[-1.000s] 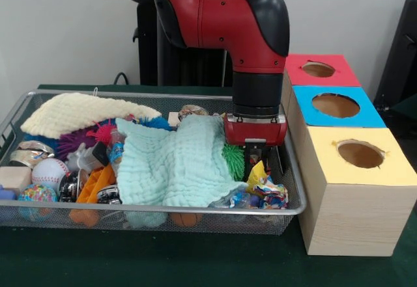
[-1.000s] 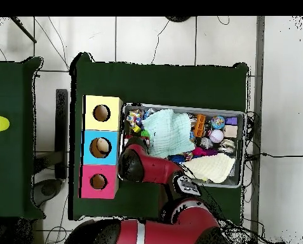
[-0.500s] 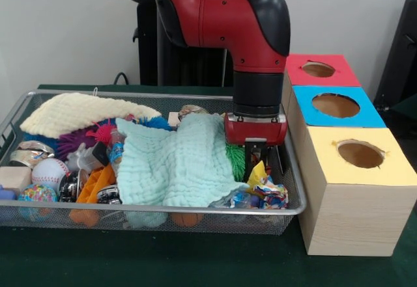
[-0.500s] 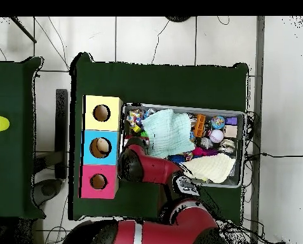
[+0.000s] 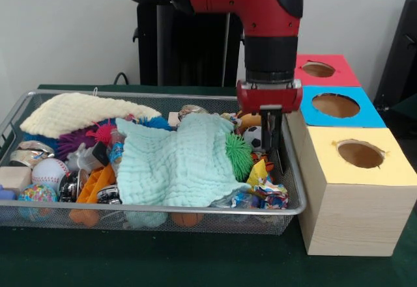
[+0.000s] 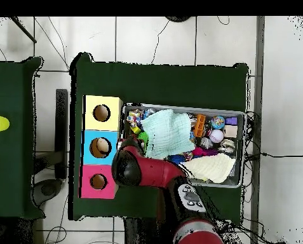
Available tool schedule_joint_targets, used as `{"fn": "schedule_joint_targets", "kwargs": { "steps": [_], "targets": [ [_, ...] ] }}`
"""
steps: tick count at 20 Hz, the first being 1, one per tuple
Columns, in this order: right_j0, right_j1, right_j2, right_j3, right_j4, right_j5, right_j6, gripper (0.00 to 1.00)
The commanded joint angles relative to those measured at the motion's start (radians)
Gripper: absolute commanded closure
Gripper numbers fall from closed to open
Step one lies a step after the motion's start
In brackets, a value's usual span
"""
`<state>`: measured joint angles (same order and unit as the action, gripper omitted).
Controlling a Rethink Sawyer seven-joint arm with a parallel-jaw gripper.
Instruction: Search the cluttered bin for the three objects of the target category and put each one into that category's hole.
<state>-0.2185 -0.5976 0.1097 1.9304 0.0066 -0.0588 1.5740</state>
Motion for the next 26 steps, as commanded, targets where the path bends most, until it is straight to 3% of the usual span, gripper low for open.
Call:
{"fn": "schedule_joint_targets", "kwargs": {
  "steps": [1,4,8,16,20,21,26],
  "targets": [
    [-0.080,-0.241,0.147,0.115,0.016,0.210,0.150,1.00],
    [-0.100,-0.278,0.167,0.137,0.015,0.233,0.143,1.00],
    [-0.117,-0.268,0.184,0.139,0.004,0.219,0.142,1.00],
    [-0.093,-0.149,0.157,0.088,-0.024,0.109,0.156,1.00],
    [-0.066,-0.129,0.126,0.070,-0.042,0.072,0.152,1.00],
    [-0.067,-0.126,0.129,0.072,-0.045,0.065,0.152,0.00],
    [-0.045,-0.112,0.102,0.065,-0.056,0.055,0.144,0.00]
  ]
}}
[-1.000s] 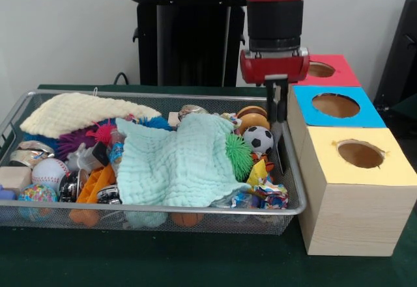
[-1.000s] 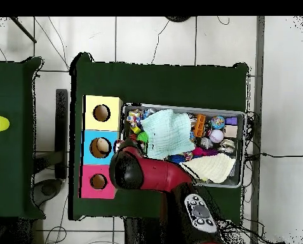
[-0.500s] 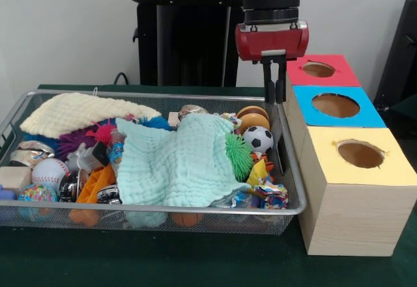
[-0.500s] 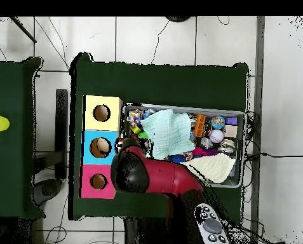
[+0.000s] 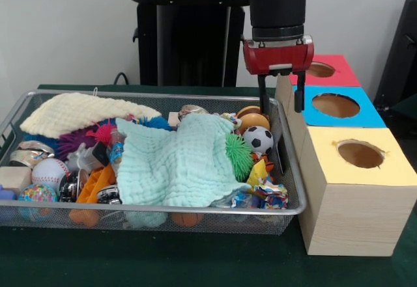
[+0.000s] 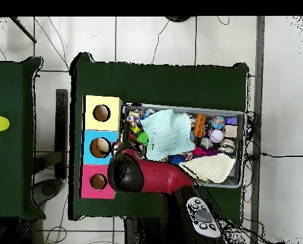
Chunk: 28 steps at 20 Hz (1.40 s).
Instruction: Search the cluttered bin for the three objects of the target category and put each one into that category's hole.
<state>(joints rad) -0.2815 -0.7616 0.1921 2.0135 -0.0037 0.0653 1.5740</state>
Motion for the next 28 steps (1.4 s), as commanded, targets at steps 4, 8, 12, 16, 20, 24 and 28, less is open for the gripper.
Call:
{"fn": "schedule_joint_targets", "kwargs": {
  "steps": [4,8,12,16,20,24,28],
  "targets": [
    [0.045,0.080,-0.016,-0.035,-0.040,-0.079,0.154,0.00],
    [0.068,0.116,-0.052,-0.046,-0.025,-0.113,0.170,0.00],
    [0.065,0.143,-0.056,-0.060,-0.028,-0.140,0.168,0.00],
    [0.069,0.185,-0.073,-0.095,-0.039,-0.168,0.149,0.00],
    [0.073,0.215,-0.089,-0.124,-0.043,-0.176,0.135,0.00],
    [0.084,0.236,-0.105,-0.135,-0.040,-0.190,0.139,0.00],
    [0.096,0.240,-0.123,-0.141,-0.038,-0.193,0.141,0.00]
  ]
}}
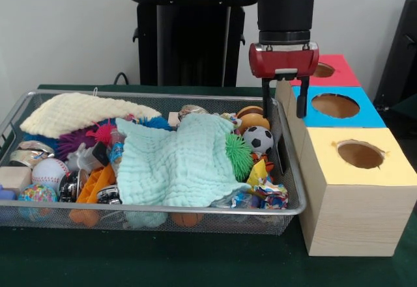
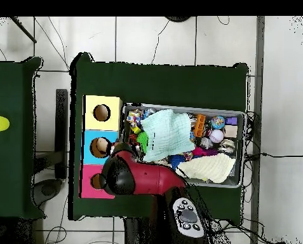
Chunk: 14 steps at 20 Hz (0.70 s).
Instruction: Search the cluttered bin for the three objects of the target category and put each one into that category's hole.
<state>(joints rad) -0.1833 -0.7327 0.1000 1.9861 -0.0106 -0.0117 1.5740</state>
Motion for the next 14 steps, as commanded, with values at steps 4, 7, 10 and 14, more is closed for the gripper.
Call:
{"fn": "schedule_joint_targets", "kwargs": {
  "steps": [4,7,10,14],
  "targets": [
    [-0.011,0.187,-0.023,-0.110,-0.031,-0.072,0.132,0.00],
    [-0.019,0.152,-0.017,-0.103,-0.028,-0.017,0.120,0.00],
    [-0.024,0.145,-0.019,-0.100,-0.032,0.003,0.113,0.00],
    [-0.046,0.182,-0.015,-0.108,-0.047,-0.012,0.103,0.00]
  ]
}}
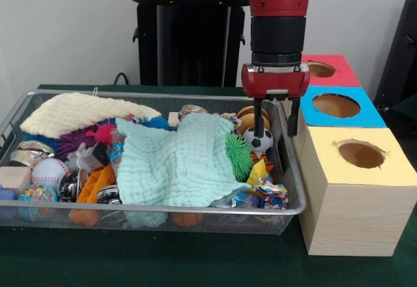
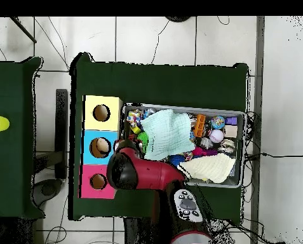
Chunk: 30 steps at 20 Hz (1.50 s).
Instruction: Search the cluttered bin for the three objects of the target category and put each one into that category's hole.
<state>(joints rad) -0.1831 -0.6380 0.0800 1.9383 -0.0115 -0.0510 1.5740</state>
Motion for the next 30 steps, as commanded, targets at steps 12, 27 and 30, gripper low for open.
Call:
{"fn": "schedule_joint_targets", "kwargs": {
  "steps": [12,27,30],
  "targets": [
    [-0.069,0.206,-0.003,-0.103,-0.095,0.000,0.079,0.00],
    [-0.173,0.299,0.142,-0.090,-0.171,-0.029,0.108,0.00],
    [-0.211,0.290,0.210,-0.076,-0.178,-0.076,0.144,0.00]
  ]
}}
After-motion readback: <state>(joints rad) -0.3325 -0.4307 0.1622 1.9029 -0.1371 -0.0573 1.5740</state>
